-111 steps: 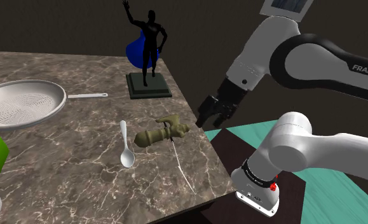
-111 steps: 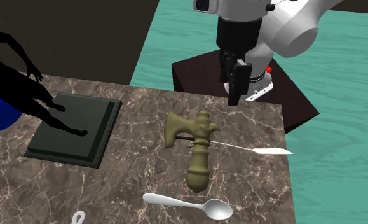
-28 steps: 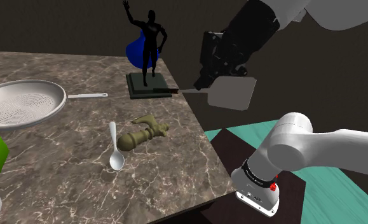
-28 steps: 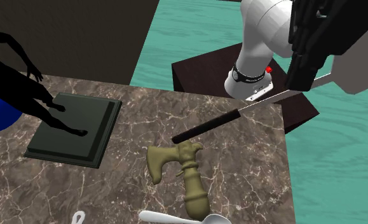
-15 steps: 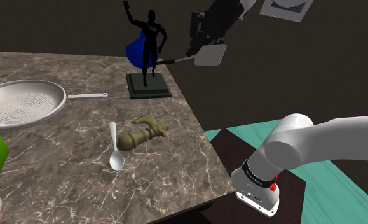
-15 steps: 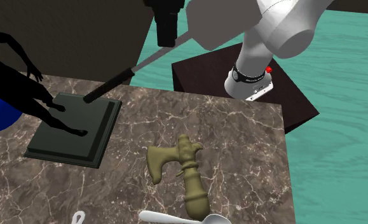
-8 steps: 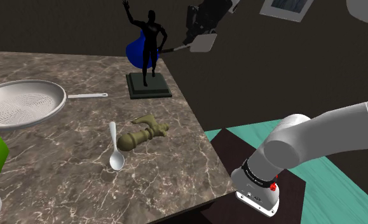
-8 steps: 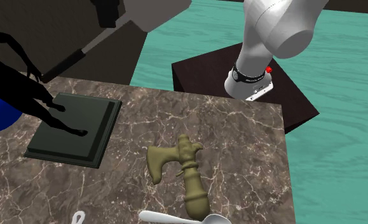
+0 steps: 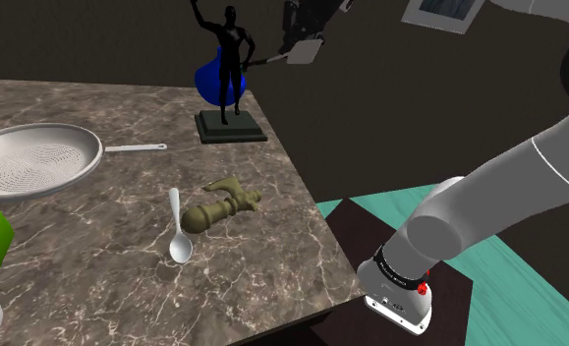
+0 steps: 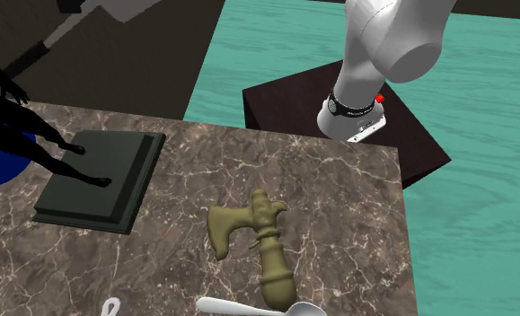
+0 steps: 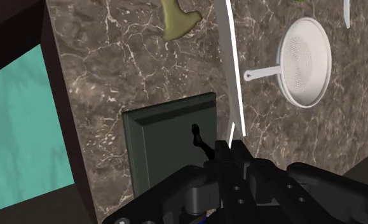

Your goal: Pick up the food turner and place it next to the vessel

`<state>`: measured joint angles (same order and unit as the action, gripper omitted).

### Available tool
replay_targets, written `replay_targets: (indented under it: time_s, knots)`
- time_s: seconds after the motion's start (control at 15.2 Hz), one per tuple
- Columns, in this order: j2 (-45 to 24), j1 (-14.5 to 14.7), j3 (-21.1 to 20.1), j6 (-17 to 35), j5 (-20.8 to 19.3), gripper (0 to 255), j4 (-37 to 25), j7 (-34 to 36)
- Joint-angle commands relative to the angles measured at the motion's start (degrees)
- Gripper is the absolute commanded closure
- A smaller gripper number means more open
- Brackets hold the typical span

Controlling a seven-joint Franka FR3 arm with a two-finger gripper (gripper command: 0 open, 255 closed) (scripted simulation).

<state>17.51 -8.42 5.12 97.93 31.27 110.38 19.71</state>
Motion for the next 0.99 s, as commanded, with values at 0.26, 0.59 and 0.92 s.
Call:
replay_targets:
  time_s: [0.26, 0.59, 0.92]
  knots:
    - [-13.01, -1.66, 4.09, -4.35, 0.96, 255, -14.31, -4.36]
    - [-19.07, -2.81, 5.36, -5.56, 2.01, 255, -20.14, -6.52]
    - [-18.37, -2.60, 5.18, -2.15, 2.03, 255, -15.62, -8.30]
